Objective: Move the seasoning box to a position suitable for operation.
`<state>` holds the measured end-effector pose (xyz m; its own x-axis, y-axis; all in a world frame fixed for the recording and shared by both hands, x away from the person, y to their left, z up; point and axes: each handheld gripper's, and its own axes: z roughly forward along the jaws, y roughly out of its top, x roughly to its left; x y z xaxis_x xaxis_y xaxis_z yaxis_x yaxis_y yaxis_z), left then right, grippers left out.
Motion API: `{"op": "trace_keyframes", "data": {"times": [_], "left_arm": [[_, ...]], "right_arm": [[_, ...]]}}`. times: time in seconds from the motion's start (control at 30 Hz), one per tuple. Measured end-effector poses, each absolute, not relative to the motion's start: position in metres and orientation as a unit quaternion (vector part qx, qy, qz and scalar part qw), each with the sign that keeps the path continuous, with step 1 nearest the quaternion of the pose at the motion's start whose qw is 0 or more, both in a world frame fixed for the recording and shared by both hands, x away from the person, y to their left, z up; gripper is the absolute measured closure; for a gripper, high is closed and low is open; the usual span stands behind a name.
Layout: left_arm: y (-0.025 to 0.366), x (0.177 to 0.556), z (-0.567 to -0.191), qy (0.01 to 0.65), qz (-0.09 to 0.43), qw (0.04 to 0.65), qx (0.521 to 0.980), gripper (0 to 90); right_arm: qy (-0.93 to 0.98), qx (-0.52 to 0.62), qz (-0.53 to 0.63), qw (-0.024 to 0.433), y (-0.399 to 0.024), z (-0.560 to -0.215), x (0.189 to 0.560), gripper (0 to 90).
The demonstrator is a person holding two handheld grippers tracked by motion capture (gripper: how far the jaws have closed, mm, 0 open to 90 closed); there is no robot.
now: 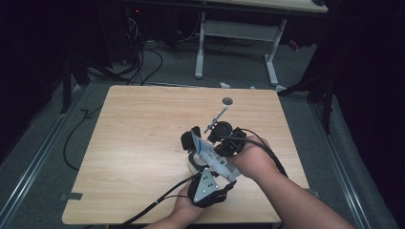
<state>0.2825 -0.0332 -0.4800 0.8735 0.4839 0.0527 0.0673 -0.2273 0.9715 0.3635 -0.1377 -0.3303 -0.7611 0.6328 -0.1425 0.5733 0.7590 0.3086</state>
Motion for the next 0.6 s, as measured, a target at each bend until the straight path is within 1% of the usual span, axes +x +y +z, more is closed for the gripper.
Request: {"op": "trace_keyframes", "data": {"times": [0.6], "left_arm": [[-0.034,0.2839,-0.4787,0.185,0.175,0.598,0.76,52.2]], "right_arm": [[0.929,0.326,0.126,0.12,-0.1369,-0.3288,0.3648,90.0]]}}
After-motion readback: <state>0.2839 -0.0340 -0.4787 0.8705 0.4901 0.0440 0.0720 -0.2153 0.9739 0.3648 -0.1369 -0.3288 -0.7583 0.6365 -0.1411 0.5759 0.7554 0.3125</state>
